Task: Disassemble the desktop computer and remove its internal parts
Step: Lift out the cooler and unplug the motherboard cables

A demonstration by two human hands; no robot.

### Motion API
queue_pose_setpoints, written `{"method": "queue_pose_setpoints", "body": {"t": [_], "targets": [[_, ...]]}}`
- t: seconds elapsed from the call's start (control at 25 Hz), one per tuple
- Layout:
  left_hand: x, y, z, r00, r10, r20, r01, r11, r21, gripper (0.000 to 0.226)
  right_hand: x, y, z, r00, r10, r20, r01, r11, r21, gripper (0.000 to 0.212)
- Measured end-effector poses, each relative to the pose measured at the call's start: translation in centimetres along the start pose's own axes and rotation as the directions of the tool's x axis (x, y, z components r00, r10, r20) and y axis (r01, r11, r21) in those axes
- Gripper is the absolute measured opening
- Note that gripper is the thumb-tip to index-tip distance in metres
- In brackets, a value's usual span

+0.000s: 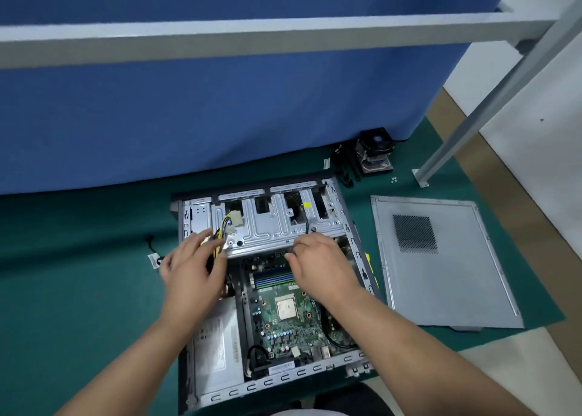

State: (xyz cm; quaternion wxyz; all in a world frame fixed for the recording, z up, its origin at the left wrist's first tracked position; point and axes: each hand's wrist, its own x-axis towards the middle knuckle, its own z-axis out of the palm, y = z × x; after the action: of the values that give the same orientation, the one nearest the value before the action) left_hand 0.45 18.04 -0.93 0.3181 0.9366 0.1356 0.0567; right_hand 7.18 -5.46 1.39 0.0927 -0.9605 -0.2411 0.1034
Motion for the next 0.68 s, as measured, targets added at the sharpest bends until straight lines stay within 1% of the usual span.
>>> {"method": "queue_pose_setpoints", "body": {"t": [0.04,0.08,0.12,0.16,0.2,0.24,0.28,0.32,0.4,0.44,0.48,0.56,0.6,0.68], "targets": [[1.0,1.4,0.2,0.998,0.034,-0.048,-0.034,0.999,0.006,0.031,0.3,0.0,-0.4,1.0,-0.005,0.007,0.005,1.0,-0.004,0.041],[2.3,3.3,0.7,0.996,0.083,-0.038,-0.084,0.996,-0.013,0.028,0.5,0.0,-0.7,1.0,-0.015,0.014,0.015,1.0,-0.012,0.041],[3.6,5.5,1.1,0.991,0.13,0.022,-0.128,0.99,-0.063,0.031,0.7,0.1,-1.0,0.999,-0.029,0.022,0.029,0.999,-0.022,0.04],[5.1,7.7,1.7,0.983,0.151,0.106,-0.138,0.983,-0.123,0.036,0.9,0.1,-1.2,0.999,-0.042,0.035,0.043,0.999,-0.031,0.037],[6.5,9.8,2.4,0.972,0.136,0.19,-0.105,0.981,-0.165,0.041,1.2,0.3,-1.5,0.997,-0.055,0.056,0.057,0.997,-0.043,0.034],[7.9,11.6,3.1,0.961,0.102,0.258,-0.059,0.984,-0.167,0.045,1.4,0.4,-1.7,0.995,-0.066,0.079,0.071,0.996,-0.061,0.033],[9.0,12.9,3.8,0.951,0.069,0.301,-0.031,0.991,-0.129,0.045,1.5,0.6,-1.9,0.992,-0.084,0.099,0.092,0.992,-0.084,0.032],[9.9,13.6,4.4,0.947,0.046,0.319,-0.023,0.997,-0.075,0.041,1.6,0.7,-1.9,0.987,-0.114,0.113,0.126,0.986,-0.107,0.03],[11.4,14.1,5.1,0.947,0.023,0.322,-0.03,0.999,0.016,0.022,1.6,1.4,-2.0,0.976,-0.18,0.121,0.194,0.975,-0.113,0.027],[12.0,14.0,5.1,0.945,0.017,0.328,-0.028,0.999,0.029,0.013,1.5,2.0,-1.9,0.972,-0.206,0.111,0.216,0.972,-0.092,0.027],[12.5,13.7,5.1,0.942,0.018,0.334,-0.029,0.999,0.026,0.01,1.3,2.5,-1.7,0.971,-0.223,0.091,0.228,0.972,-0.052,0.027],[13.3,13.2,5.1,0.935,0.041,0.352,-0.044,0.999,-0.001,0.016,0.9,3.2,-1.3,0.979,-0.199,0.038,0.195,0.977,0.086,0.029],[13.6,13.1,5.0,0.931,0.048,0.362,-0.036,0.999,-0.039,0.017,0.9,3.3,-1.2,0.989,-0.149,0.001,0.147,0.975,0.168,0.028],[14.0,13.0,5.1,0.916,0.046,0.398,0.007,0.991,-0.131,0.017,1.2,2.7,-1.0,0.997,0.003,-0.078,0.019,0.96,0.278,0.027]]}}
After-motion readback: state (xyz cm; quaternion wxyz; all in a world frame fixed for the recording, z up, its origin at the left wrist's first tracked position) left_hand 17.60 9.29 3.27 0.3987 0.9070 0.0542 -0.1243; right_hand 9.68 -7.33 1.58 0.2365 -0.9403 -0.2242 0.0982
